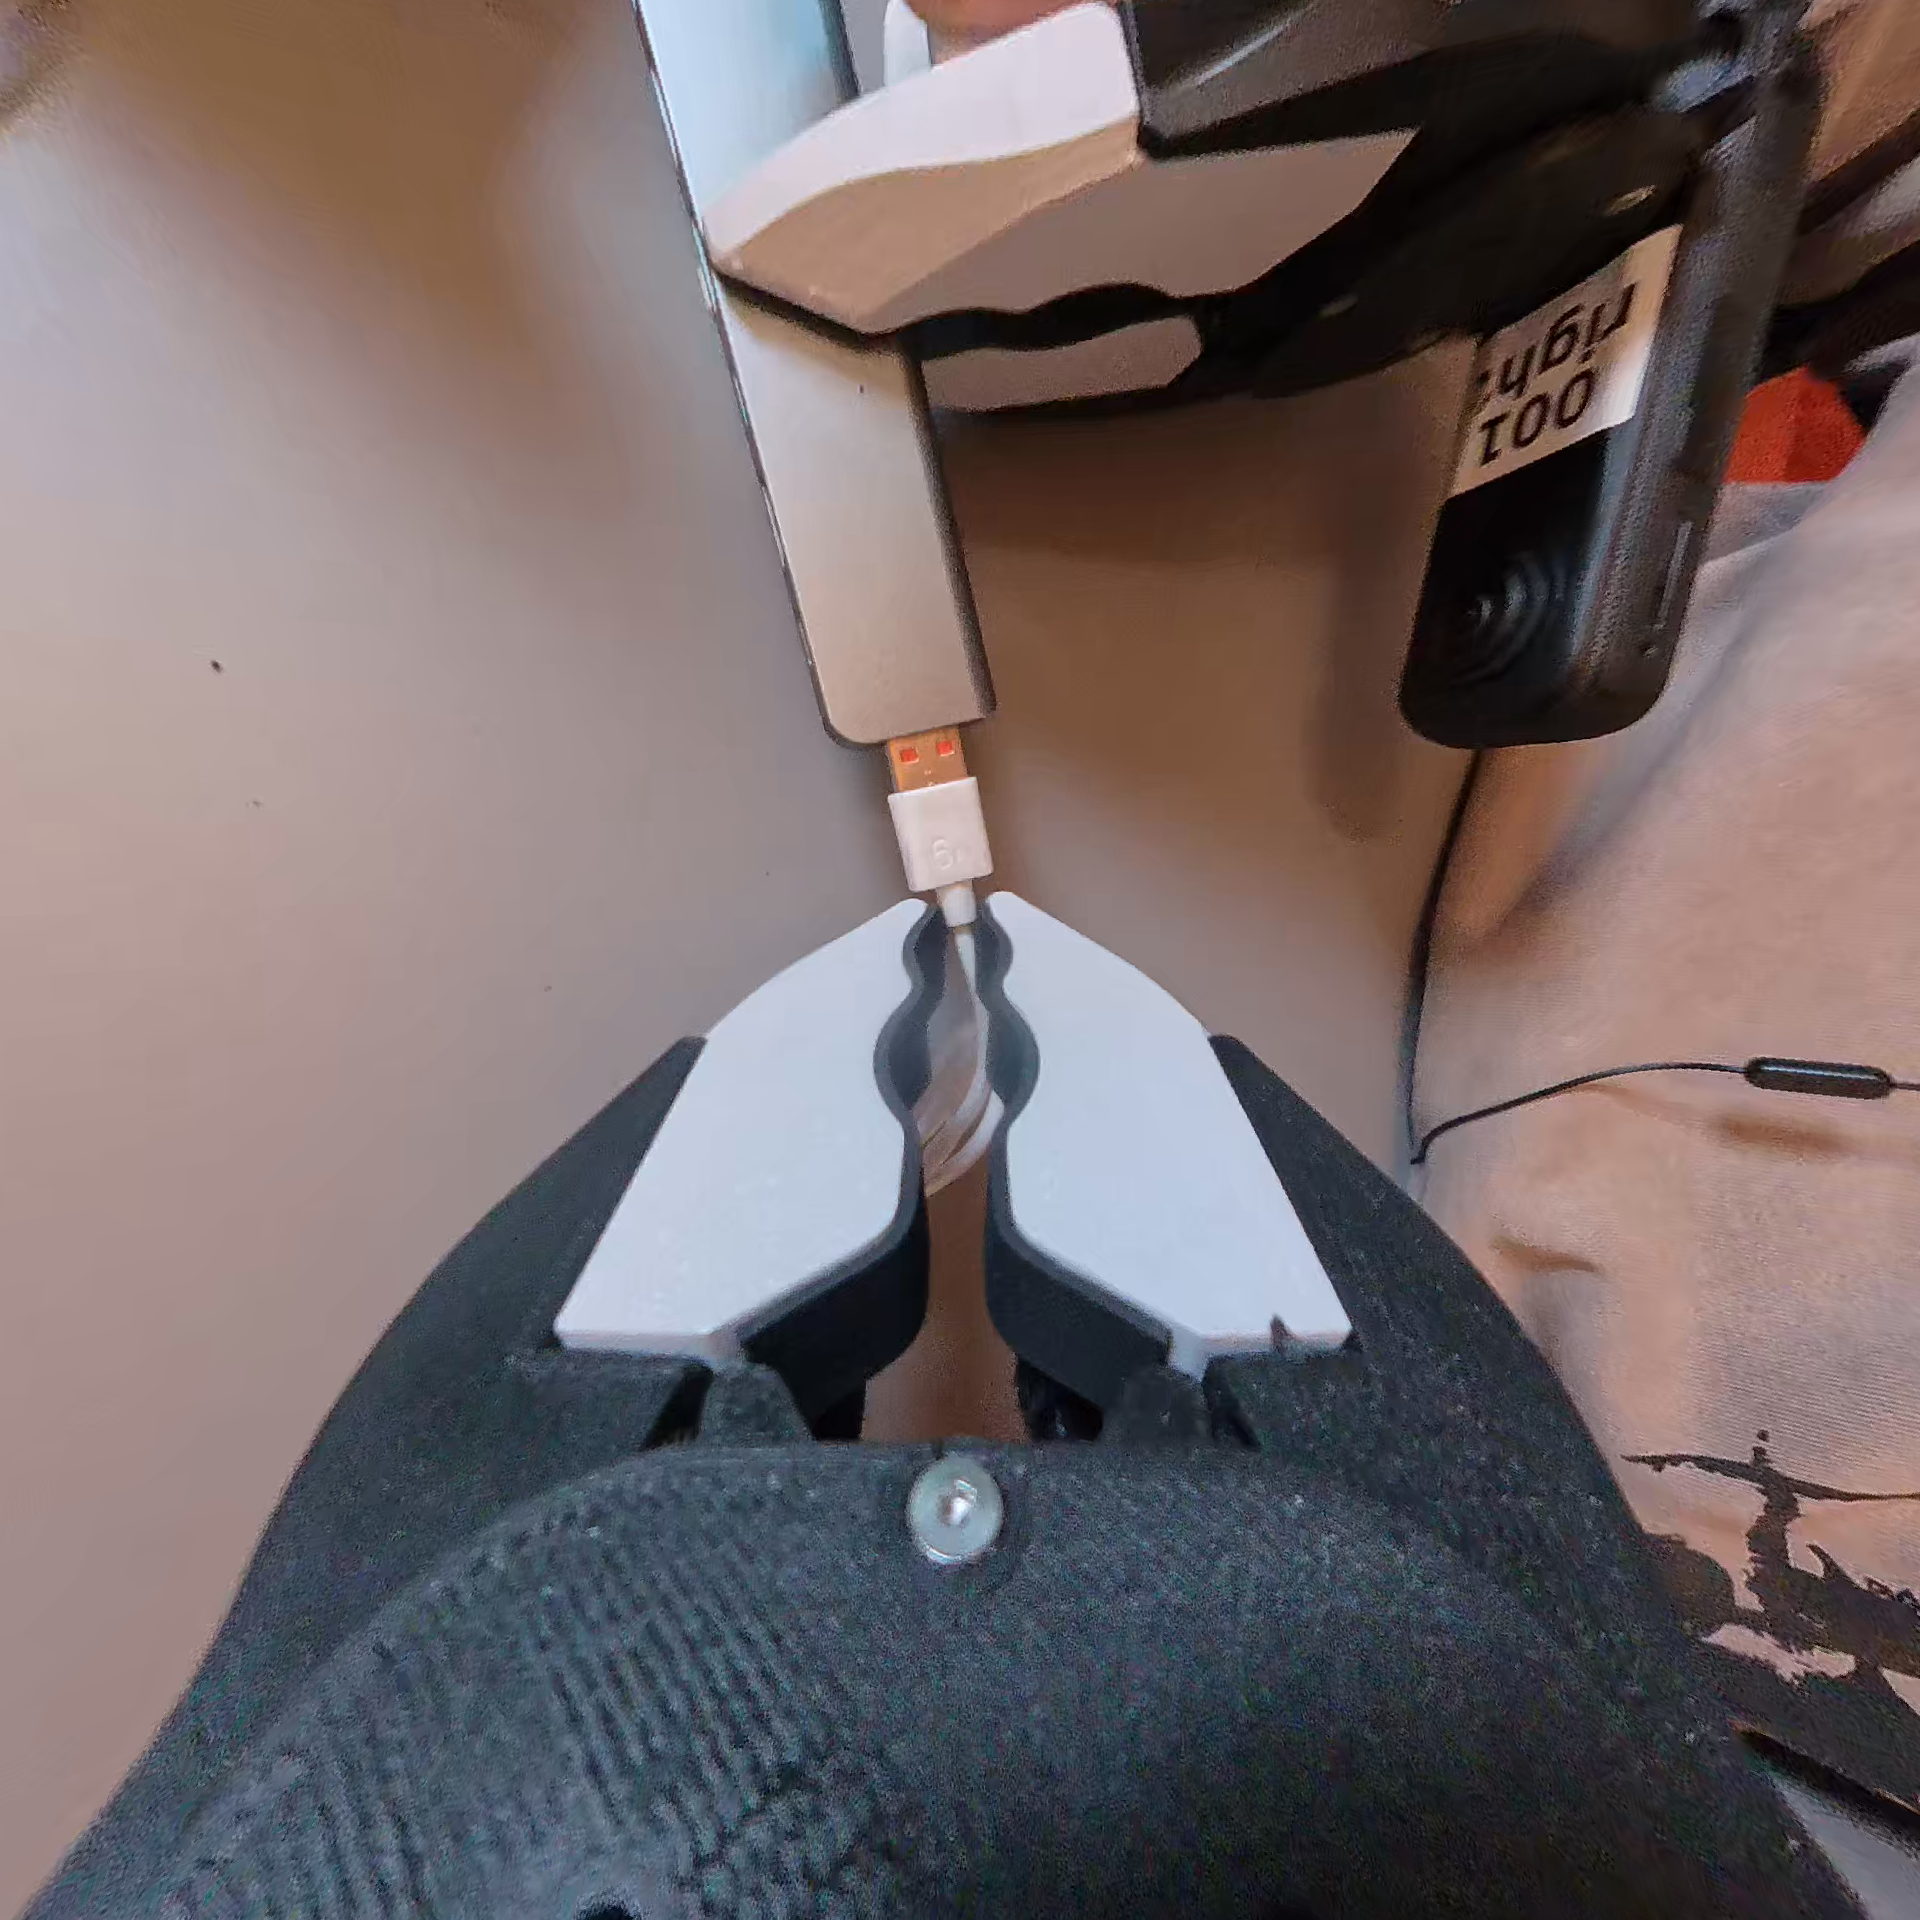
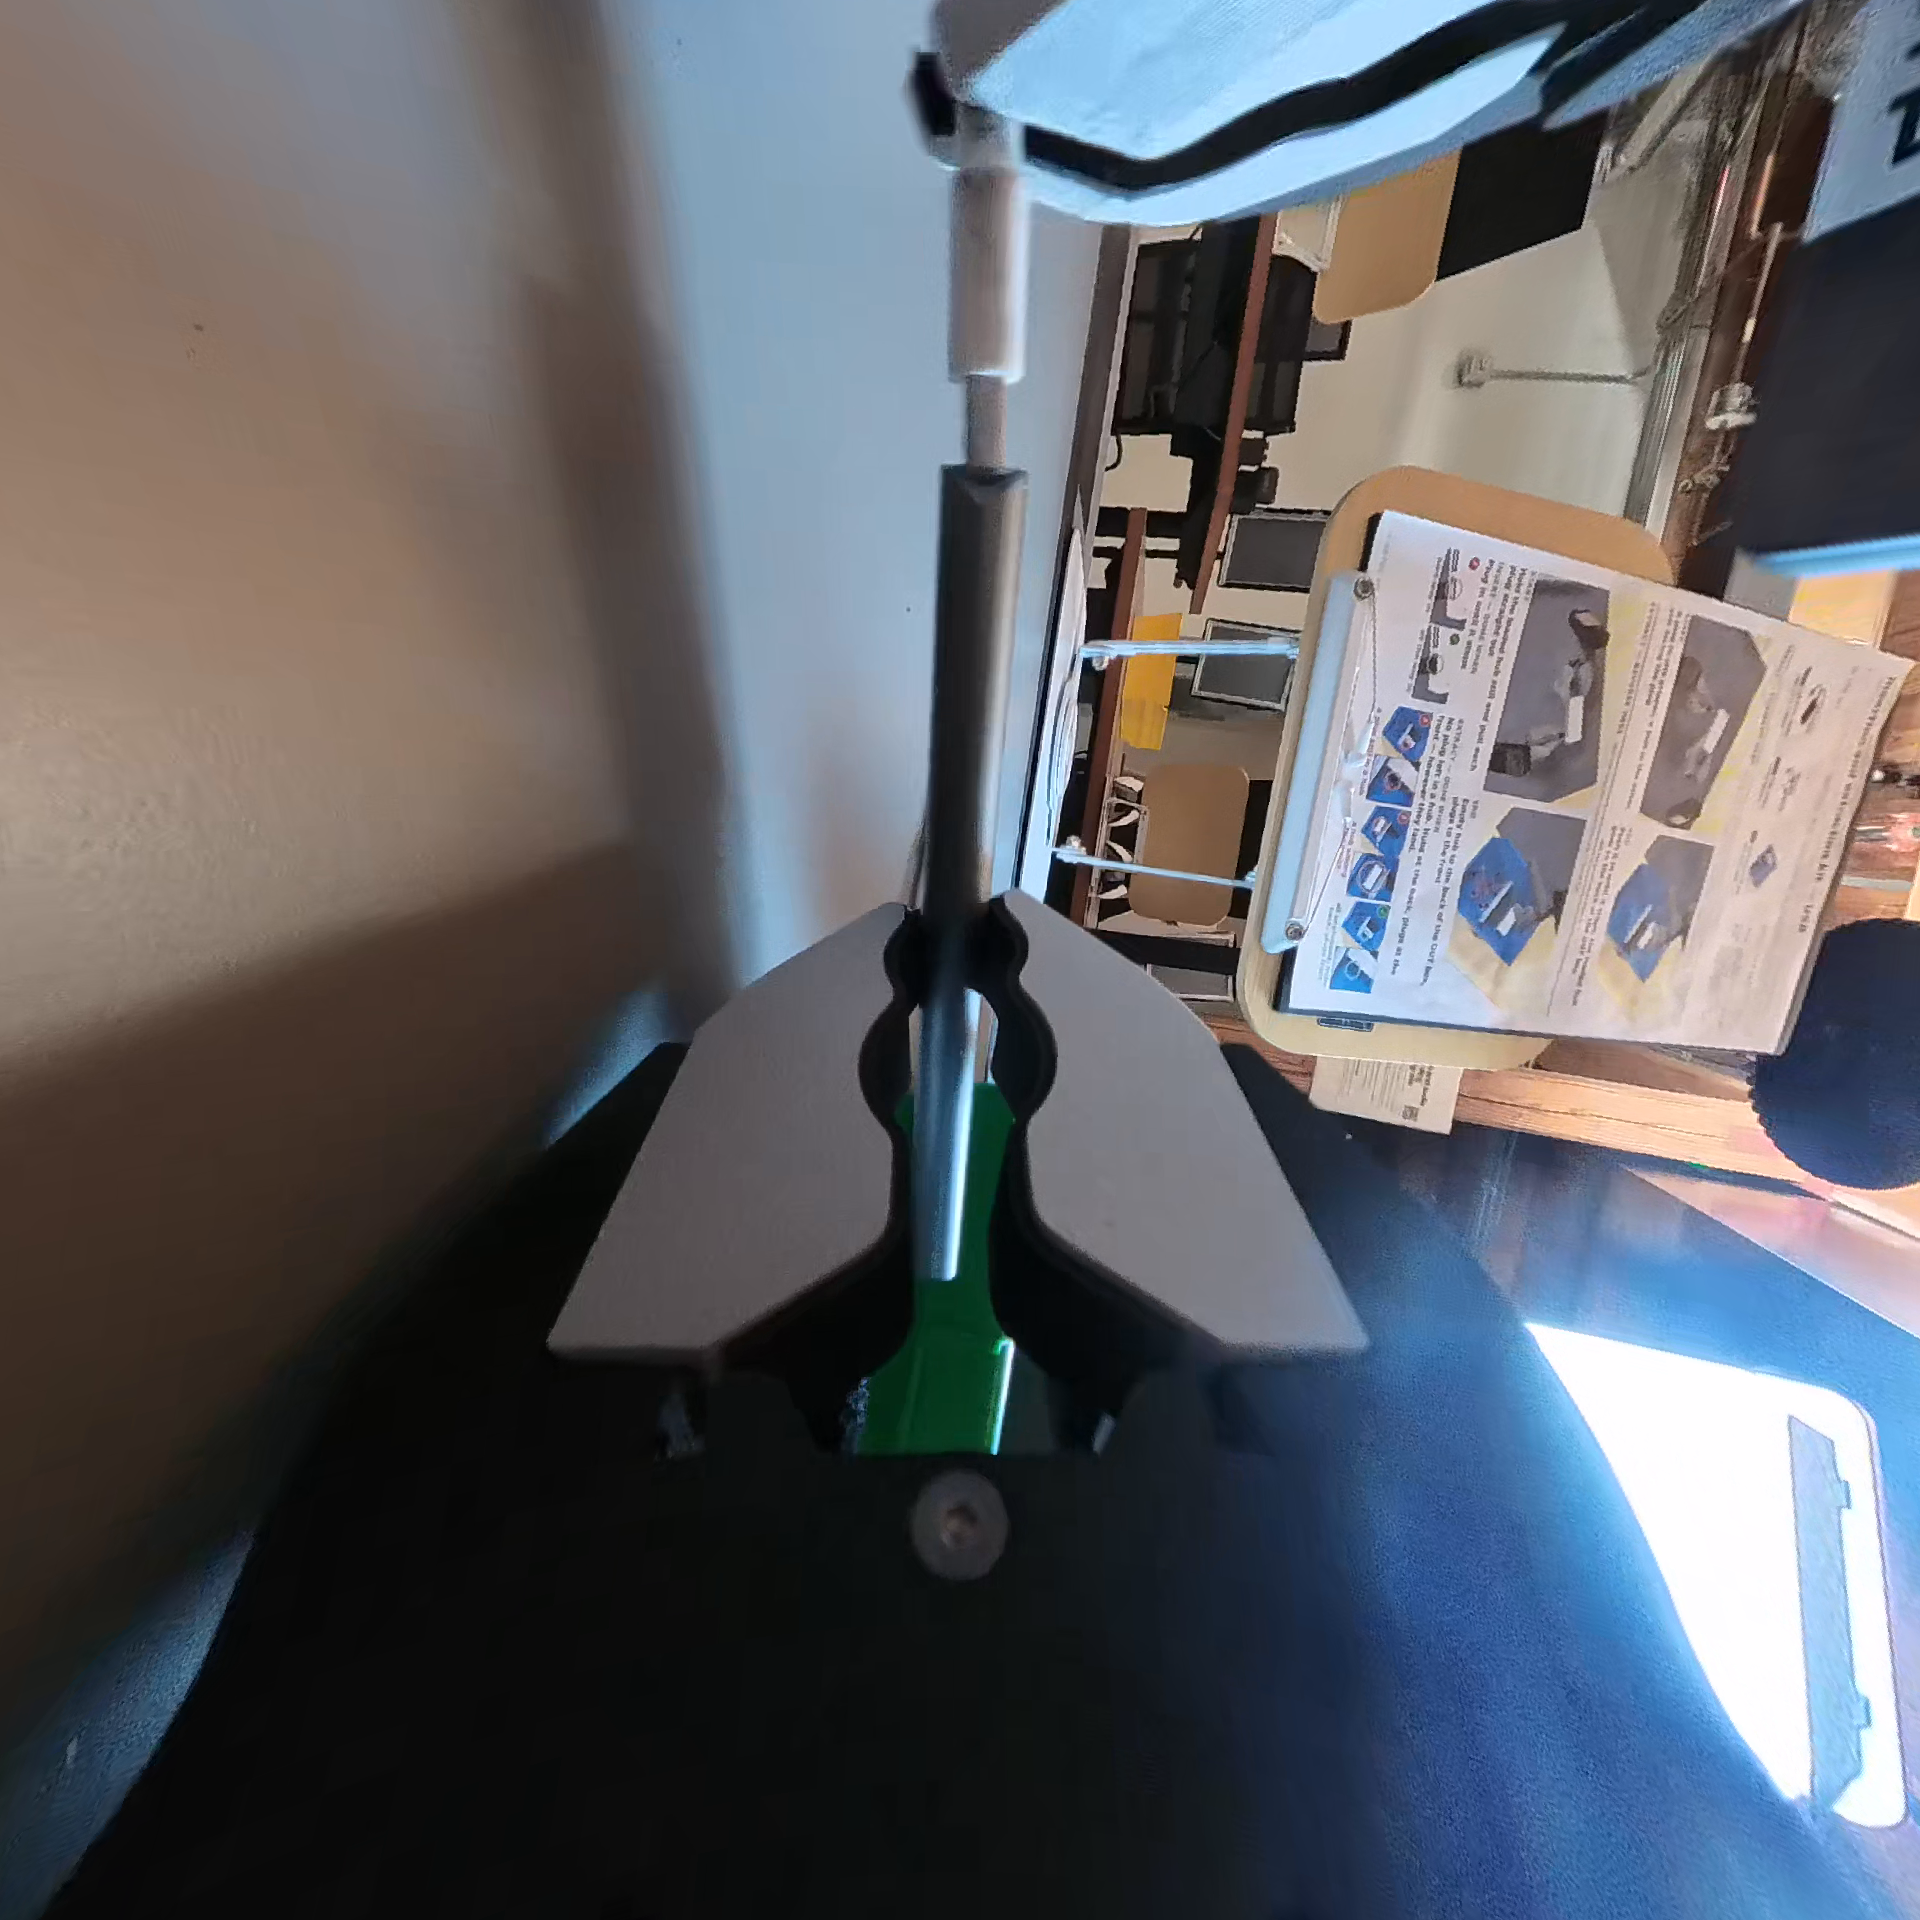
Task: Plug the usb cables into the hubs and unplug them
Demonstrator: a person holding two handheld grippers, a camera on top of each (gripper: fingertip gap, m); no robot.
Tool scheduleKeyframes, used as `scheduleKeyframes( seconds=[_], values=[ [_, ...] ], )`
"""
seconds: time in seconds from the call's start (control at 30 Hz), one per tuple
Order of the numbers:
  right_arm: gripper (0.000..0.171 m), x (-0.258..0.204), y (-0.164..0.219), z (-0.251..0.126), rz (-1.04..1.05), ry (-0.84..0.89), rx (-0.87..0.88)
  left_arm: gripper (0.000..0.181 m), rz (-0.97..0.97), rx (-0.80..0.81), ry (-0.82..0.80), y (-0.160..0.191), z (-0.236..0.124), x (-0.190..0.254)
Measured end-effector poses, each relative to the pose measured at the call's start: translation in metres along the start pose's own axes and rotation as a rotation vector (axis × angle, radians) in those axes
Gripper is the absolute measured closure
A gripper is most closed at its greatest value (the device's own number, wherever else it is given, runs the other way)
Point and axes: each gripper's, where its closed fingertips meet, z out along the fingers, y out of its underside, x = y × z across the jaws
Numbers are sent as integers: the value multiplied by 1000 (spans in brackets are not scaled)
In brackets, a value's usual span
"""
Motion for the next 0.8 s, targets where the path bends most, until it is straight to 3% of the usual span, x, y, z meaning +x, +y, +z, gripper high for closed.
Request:
scheduleKeyframes(
  seconds=[0.4,0.8],
  values=[
    [161,-5,4,4,-47,-28,-71,177,-82,121,-20,-6,-2,-15],
    [162,-9,-10,-3,-18,-57,55,177,-36,133,19,0,1,-7]
  ],
)
